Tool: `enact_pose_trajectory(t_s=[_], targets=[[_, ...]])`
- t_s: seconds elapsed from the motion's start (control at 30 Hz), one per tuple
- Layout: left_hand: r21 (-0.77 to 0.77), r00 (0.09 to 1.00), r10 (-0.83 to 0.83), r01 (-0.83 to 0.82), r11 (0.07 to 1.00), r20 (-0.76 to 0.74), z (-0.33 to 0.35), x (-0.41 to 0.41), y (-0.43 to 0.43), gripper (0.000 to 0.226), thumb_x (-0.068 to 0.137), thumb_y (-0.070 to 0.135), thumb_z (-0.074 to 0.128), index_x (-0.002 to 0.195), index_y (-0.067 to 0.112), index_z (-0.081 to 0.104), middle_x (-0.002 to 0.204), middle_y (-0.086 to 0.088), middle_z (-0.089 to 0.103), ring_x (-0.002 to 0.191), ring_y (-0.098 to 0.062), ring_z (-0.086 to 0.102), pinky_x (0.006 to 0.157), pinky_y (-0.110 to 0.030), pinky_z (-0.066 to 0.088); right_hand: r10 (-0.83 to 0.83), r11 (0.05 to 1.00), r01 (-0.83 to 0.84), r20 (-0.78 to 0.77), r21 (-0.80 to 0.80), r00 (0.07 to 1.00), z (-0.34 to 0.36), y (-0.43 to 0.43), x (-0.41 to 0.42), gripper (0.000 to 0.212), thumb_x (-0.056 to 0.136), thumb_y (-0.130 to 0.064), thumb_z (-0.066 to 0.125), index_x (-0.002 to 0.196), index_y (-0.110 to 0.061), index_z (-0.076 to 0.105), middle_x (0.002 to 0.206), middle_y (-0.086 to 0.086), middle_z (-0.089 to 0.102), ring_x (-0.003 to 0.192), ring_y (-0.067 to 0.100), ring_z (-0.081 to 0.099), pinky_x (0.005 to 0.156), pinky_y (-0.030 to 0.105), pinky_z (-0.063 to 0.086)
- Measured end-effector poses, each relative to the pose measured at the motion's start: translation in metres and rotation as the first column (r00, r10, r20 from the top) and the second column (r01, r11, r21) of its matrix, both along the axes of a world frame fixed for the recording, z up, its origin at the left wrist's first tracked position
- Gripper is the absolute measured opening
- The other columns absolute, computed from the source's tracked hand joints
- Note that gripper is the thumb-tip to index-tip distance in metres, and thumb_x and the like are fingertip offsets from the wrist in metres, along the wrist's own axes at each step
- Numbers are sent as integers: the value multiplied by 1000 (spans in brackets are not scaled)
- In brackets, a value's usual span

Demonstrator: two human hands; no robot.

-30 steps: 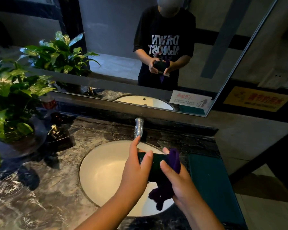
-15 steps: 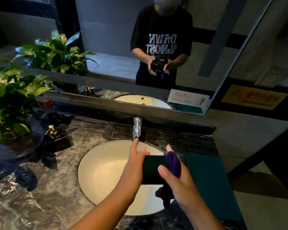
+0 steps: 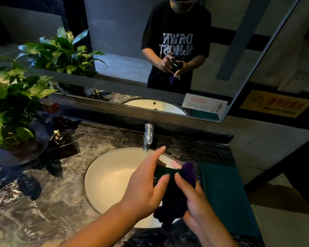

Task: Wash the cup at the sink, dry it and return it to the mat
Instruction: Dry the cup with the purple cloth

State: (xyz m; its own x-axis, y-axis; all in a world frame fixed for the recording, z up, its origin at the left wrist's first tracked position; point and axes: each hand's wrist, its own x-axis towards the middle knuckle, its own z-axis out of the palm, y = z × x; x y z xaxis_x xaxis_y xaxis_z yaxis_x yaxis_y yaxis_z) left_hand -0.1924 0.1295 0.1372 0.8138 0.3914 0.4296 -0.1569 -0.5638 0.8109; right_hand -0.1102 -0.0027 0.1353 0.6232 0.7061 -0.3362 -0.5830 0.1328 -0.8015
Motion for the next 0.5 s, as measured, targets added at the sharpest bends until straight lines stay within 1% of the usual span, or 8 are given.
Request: enact_pose_trajectory(t_s=[0.07,0.13,0.23,0.3,0.37,0.4,0.43,0.5], targets=[[242,995,-81,66,968,56,-2,-5,7,61,94,38,51,150,30,29,115,8,59,100,-12,61,83,-32,54,14,1000,-13,-60,11,998,-4,-3,1,75,79,-27,84,144,-7,53,115,24,74,104,39,73,78,47,63],[265,989,-129,105,959,74,-3,-6,13,62,94,36,52,151,27,28,118,5,58,102,-14,60,84,-35,53,19,1000,-20,-44,-17,999,-7,-4,3,68,82,-18,78,144,-7,53,111,23,75,98,35,75,73,42,63],[-28,995,-96,97,995,25,4,-4,4,60,96,47,47,152,44,24,125,14,56,118,-9,57,97,-24,48,-18,1000,19,64,-2,998,-1,-2,3,64,77,-20,84,136,-18,61,113,19,76,102,33,75,74,40,63],[-330,997,-53,35,943,-47,12,3,-7,57,94,58,43,148,57,24,127,23,55,122,0,55,98,-18,45,-43,998,51,211,-28,976,6,-2,2,48,75,-28,84,119,-40,72,108,7,79,94,29,77,68,39,64],[-617,988,-40,-59,785,-146,19,13,-13,55,93,60,44,145,61,27,128,15,59,110,0,63,96,-28,52,-28,990,77,376,-117,926,10,-6,0,59,72,-42,82,123,-63,60,109,-15,75,86,23,76,64,42,64],[-722,977,-54,-113,683,-205,19,17,-13,54,96,56,48,146,57,30,128,7,61,107,-7,67,95,-36,56,8,984,74,460,-160,888,11,-8,-1,71,71,-50,80,132,-68,47,112,-28,70,93,15,75,71,37,64],[-801,960,-88,-168,575,-264,19,19,-12,52,98,51,52,147,51,34,126,0,63,104,-16,70,92,-43,60,46,980,64,531,-187,846,11,-8,-2,80,72,-55,77,138,-69,34,114,-38,65,105,5,71,81,28,61],[-884,914,-215,-238,403,-344,21,16,-4,45,98,47,57,140,35,48,119,-7,70,96,-27,76,79,-51,64,98,976,43,606,-214,789,11,-9,-5,88,73,-60,73,143,-70,21,121,-40,60,117,-7,61,89,12,52]])
